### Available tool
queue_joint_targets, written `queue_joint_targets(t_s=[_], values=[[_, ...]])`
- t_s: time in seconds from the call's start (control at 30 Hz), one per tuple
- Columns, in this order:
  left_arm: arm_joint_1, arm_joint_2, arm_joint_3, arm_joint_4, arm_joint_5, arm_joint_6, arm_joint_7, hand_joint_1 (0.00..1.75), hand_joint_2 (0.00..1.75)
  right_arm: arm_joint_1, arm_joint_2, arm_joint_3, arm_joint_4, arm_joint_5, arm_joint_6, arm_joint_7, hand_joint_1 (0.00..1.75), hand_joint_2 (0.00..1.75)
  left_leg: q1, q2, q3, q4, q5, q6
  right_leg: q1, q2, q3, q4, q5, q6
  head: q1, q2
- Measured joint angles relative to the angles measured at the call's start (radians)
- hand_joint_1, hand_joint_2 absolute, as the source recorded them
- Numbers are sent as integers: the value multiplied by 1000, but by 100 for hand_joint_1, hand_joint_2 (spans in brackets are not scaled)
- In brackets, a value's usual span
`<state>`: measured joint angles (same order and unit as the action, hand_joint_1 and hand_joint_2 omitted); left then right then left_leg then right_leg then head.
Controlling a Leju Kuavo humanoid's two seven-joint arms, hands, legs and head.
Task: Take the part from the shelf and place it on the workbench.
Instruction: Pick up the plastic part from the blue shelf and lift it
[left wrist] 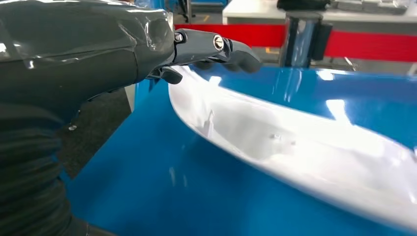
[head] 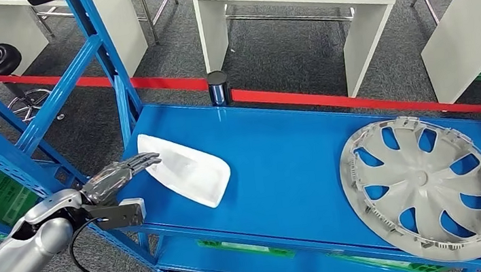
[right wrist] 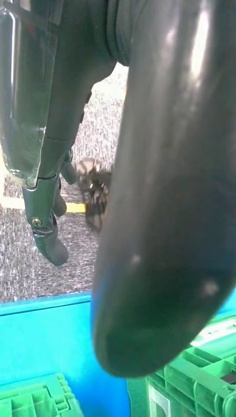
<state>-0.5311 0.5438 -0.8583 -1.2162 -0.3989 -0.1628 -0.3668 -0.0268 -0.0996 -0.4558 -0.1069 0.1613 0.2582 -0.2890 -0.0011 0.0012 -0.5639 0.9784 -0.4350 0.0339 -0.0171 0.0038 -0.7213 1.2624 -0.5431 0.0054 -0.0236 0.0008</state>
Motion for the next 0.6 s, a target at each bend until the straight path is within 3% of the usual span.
queue_joint_targets(t_s=[0.03, 0.07, 0.1, 0.17, 0.23, 0.37, 0.43, 0.5, 0.53, 0.57, 0.6], values=[[-1, -3, -5, 5, 0, -2, -1, 0, 175, 0, 0, 0, -1, 1, -1, 2, 0, 0, -2, 0, -1, 0, 0, 0, 0, 0, -18, 38, -9, 3, 0, 0], [-2, -6, -10, 10, 1, -4, -3, 0, 175, 0, 1, 0, -2, 3, -2, 5, 0, 0, -3, 0, -1, 1, 0, 0, 0, 0, -16, 35, -3, 8, 0, 0], [-3, -9, -14, 15, 1, -4, -4, 0, 175, 0, 1, 0, -4, 4, -2, 8, 0, 0, -3, -1, -1, 2, 0, 0, -1, 0, 8, -13, 19, 16, 0, 0], [-9, -13, -20, 24, 1, -5, -9, 0, 175, -3, 1, 0, -9, 7, -2, 13, 0, 0, -6, -2, -3, 7, -3, -4, 1, -2, 85, -164, 72, 24, 0, 0], [-17, -18, -26, 34, 1, -9, -16, 0, 175, -7, 1, -1, -14, 10, -2, 17, 0, 0, -11, -2, -7, 14, -7, -12, 3, -3, 129, -252, 98, 15, -1, 0], [-28, -25, -38, 53, -3, -16, -29, 0, 175, -10, 3, -1, -19, 16, 0, 25, 0, 0, -6, -2, -19, 35, -22, -29, 1, -2, 133, -261, 104, -8, -2, 0], [-35, -28, -42, 63, -7, -19, -33, 0, 175, -12, 4, -1, -22, 18, 1, 28, 0, 0, -1, -3, -61, 123, -71, -41, -4, -1, 135, -263, 104, -15, -3, 0], [-38, -32, -50, 75, -10, -23, -35, 0, 175, -13, 5, -1, -26, 20, 2, 30, 0, 0, 4, -2, -130, 263, -128, -50, -4, -1, 135, -263, 104, -17, -4, 0], [-37, -35, -54, 81, -10, -24, -35, 0, 175, -13, 6, -1, -27, 21, 3, 32, 0, 0, 7, -2, -154, 308, -138, -52, -3, 0, 135, -263, 104, -17, -4, 0], [-37, -39, -58, 88, -11, -25, -35, 0, 175, -14, 7, -1, -28, 21, 3, 34, 0, 0, 9, -2, -160, 314, -128, -53, -3, 0, 135, -262, 104, -17, -4, 0], [-37, -42, -60, 94, -11, -26, -36, 0, 175, -14, 8, -1, -29, 21, 3, 36, 0, 0, 10, -2, -144, 277, -100, -52, -3, 0, 136, -262, 104, -17, -4, 0]])
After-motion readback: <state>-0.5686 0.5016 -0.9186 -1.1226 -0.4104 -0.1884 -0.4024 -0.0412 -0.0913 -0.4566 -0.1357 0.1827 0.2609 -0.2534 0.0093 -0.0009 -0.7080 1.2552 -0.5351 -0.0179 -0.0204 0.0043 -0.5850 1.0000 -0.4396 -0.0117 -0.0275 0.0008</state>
